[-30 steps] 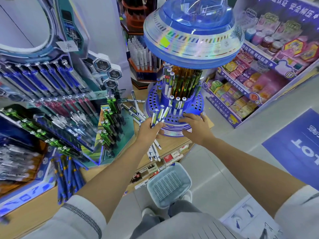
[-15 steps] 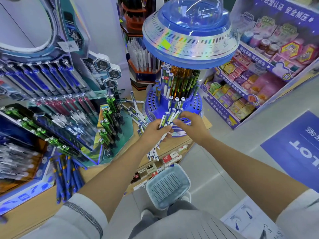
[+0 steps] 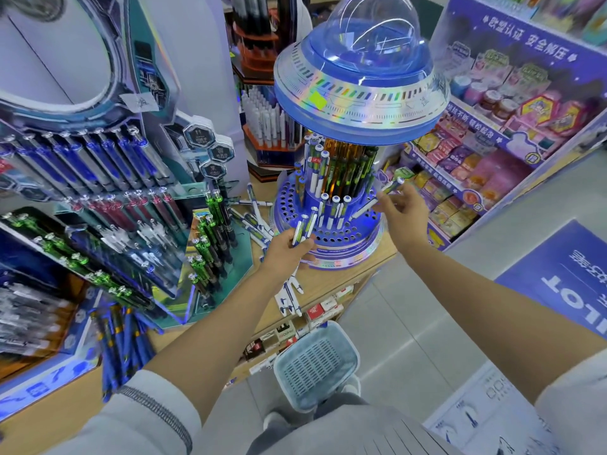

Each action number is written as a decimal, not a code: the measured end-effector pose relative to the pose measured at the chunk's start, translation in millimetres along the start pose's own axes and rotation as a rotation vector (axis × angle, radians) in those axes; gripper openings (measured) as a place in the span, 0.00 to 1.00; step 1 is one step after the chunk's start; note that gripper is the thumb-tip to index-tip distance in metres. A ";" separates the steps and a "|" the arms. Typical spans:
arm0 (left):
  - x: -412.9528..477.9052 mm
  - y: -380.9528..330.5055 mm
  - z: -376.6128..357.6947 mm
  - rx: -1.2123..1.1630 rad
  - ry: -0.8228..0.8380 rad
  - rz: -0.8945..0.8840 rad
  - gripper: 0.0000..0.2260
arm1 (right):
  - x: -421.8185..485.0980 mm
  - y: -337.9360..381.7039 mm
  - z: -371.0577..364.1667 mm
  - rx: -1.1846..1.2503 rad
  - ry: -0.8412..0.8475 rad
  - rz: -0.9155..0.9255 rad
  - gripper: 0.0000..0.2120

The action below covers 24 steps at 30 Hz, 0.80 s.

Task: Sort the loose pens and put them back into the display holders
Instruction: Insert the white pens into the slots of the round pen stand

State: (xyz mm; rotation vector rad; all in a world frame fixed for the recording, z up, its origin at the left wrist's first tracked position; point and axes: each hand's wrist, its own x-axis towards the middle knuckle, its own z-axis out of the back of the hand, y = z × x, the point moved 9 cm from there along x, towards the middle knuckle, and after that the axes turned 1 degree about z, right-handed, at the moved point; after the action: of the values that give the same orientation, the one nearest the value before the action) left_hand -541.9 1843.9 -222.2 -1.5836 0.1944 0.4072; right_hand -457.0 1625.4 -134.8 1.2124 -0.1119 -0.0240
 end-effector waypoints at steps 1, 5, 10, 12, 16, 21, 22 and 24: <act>0.6 -0.6 -0.4 -0.001 0.001 -0.003 0.07 | 1.5 -0.2 -2.8 -0.028 0.007 0.000 0.13; 4.0 -0.1 -1.2 -0.004 0.003 0.005 0.05 | 7.0 -10.0 -18.4 -0.111 0.053 -0.004 0.04; 5.4 -0.3 -0.3 -0.026 0.014 0.016 0.03 | 9.7 -21.0 -42.7 -0.320 0.213 -0.015 0.14; 5.8 -0.7 -0.1 -0.009 0.025 0.020 0.03 | 10.4 -21.1 -47.1 -0.344 0.214 -0.012 0.15; 4.0 -1.7 1.4 0.025 0.029 0.035 0.06 | 9.8 -29.0 -47.4 -0.261 0.157 -0.064 0.12; -1.2 -3.9 -2.2 0.024 0.052 0.037 0.06 | -0.2 -37.3 -43.3 -0.303 0.151 -0.044 0.04; -2.4 -3.8 -3.8 0.017 0.061 0.038 0.06 | -4.6 -34.1 -41.3 -0.272 0.131 -0.026 0.03; -4.9 -3.5 -7.9 0.016 0.084 0.033 0.05 | -14.6 -25.9 -41.7 -0.210 0.148 0.008 0.04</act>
State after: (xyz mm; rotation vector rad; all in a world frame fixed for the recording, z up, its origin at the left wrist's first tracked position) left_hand -544.0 1835.7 -217.1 -1.5847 0.2883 0.3642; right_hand -466.4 1656.4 -174.5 1.0002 0.0149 0.0596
